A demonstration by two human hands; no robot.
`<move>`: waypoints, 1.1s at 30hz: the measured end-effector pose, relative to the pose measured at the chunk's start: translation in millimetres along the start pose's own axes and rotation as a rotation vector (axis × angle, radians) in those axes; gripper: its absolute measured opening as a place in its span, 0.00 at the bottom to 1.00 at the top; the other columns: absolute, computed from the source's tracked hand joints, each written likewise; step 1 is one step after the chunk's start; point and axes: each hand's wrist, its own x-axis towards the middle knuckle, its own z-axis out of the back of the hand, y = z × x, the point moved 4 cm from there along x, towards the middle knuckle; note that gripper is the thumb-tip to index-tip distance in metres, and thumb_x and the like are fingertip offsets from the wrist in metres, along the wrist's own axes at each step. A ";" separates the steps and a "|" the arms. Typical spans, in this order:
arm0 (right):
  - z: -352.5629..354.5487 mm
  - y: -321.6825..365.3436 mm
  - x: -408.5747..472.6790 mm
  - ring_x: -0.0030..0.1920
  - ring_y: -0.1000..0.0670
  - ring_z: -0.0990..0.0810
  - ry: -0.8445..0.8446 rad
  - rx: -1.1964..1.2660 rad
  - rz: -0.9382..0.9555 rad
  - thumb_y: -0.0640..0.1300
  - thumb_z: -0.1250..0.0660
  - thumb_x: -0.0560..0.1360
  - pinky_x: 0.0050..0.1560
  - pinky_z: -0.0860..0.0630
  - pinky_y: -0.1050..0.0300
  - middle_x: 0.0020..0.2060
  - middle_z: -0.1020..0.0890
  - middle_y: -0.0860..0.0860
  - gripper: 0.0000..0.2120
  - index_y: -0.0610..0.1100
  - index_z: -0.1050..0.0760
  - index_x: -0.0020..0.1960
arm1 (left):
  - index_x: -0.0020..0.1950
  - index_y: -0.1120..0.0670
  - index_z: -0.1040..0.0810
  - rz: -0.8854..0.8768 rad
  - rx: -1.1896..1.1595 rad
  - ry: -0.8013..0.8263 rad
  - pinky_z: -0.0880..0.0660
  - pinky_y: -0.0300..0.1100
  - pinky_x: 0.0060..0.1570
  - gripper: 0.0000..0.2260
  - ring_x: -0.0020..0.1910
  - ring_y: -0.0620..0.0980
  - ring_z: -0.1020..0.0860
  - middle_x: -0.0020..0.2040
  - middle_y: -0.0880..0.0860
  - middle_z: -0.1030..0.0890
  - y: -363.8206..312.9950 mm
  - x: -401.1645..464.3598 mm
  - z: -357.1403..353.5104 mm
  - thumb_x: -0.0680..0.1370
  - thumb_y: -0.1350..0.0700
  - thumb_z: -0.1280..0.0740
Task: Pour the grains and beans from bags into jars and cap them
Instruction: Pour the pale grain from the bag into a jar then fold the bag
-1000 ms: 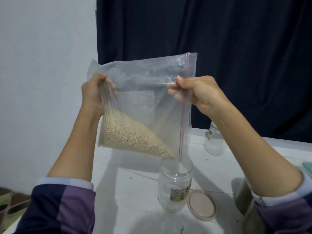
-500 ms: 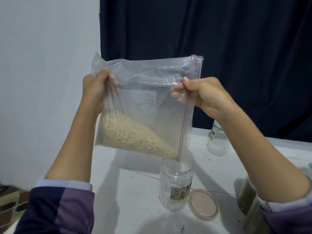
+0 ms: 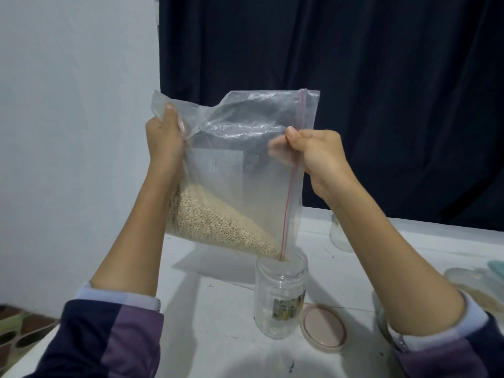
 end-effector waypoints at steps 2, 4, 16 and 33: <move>-1.6 0.0 0.3 0.38 0.53 0.15 -0.007 0.011 0.005 0.38 0.38 0.80 0.47 0.19 0.62 0.36 0.16 0.48 0.13 0.35 0.20 0.40 | 0.34 0.50 0.33 -0.002 -0.007 -0.018 0.31 0.31 0.31 0.17 0.28 0.38 0.29 0.32 0.45 0.30 -0.9 -2.1 -2.1 0.83 0.53 0.44; -2.3 0.5 0.2 0.38 0.52 0.15 -0.009 0.005 0.014 0.38 0.38 0.80 0.48 0.19 0.61 0.36 0.16 0.49 0.13 0.36 0.20 0.39 | 0.34 0.50 0.32 0.009 -0.010 -0.035 0.30 0.31 0.31 0.16 0.30 0.39 0.28 0.32 0.45 0.29 -0.4 -3.2 -3.2 0.83 0.53 0.45; -10.6 -0.8 0.6 0.42 0.49 0.15 -0.063 0.007 0.040 0.38 0.38 0.80 0.61 0.24 0.51 0.32 0.16 0.51 0.16 0.40 0.20 0.35 | 0.32 0.51 0.37 0.007 -0.044 -0.118 0.33 0.32 0.29 0.19 0.27 0.40 0.32 0.30 0.46 0.32 -7.0 1.6 -6.7 0.83 0.53 0.45; -20.1 1.8 -3.1 0.39 0.57 0.16 -0.079 -0.026 0.061 0.39 0.38 0.80 0.58 0.23 0.59 0.33 0.16 0.51 0.15 0.39 0.20 0.37 | 0.31 0.51 0.37 0.025 -0.071 -0.202 0.35 0.31 0.27 0.19 0.22 0.38 0.33 0.29 0.46 0.32 -8.4 -0.1 3.1 0.83 0.53 0.45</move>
